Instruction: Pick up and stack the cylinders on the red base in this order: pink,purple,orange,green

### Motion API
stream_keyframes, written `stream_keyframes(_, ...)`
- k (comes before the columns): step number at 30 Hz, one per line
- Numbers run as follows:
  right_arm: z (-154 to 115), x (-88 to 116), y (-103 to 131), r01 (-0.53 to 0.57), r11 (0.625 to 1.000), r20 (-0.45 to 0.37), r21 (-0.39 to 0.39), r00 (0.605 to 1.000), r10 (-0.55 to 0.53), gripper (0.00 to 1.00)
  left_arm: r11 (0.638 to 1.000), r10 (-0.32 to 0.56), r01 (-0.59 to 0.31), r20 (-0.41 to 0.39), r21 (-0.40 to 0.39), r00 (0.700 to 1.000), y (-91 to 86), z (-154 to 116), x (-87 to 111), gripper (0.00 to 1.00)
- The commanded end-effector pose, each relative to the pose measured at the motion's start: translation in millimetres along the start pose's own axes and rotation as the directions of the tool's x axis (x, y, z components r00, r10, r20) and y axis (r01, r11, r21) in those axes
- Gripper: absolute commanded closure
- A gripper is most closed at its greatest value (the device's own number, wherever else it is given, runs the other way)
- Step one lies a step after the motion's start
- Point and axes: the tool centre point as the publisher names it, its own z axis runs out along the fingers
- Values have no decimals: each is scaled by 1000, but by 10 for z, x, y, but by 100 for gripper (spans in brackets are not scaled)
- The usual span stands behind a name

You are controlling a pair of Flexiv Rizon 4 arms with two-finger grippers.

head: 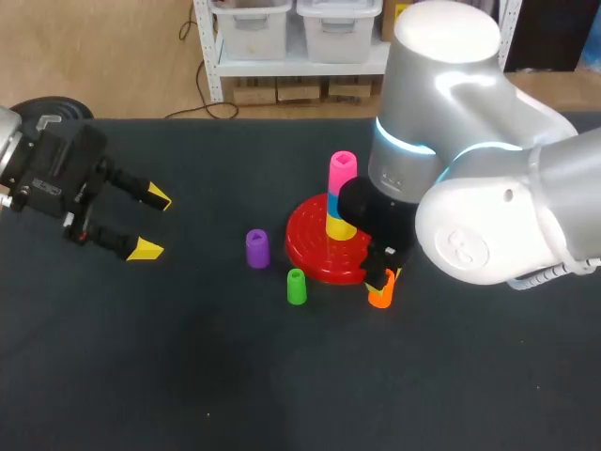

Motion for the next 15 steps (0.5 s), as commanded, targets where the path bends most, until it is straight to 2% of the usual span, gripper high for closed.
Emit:
stream_keyframes(1,0,2,-7,0,1000,-1,-1,1000,0,100,1000,3,-3,3,-1,1000,2,3,11,0)
stream_keyframes(7,-42,-4,-15,1,1000,1,-1,1000,-1,100,1000,3,-3,3,-1,1000,2,3,11,0)
stream_keyframes(15,-524,-109,-26,40,998,49,41,998,-42,100,1000,3,-3,3,-1,1000,2,3,11,0)
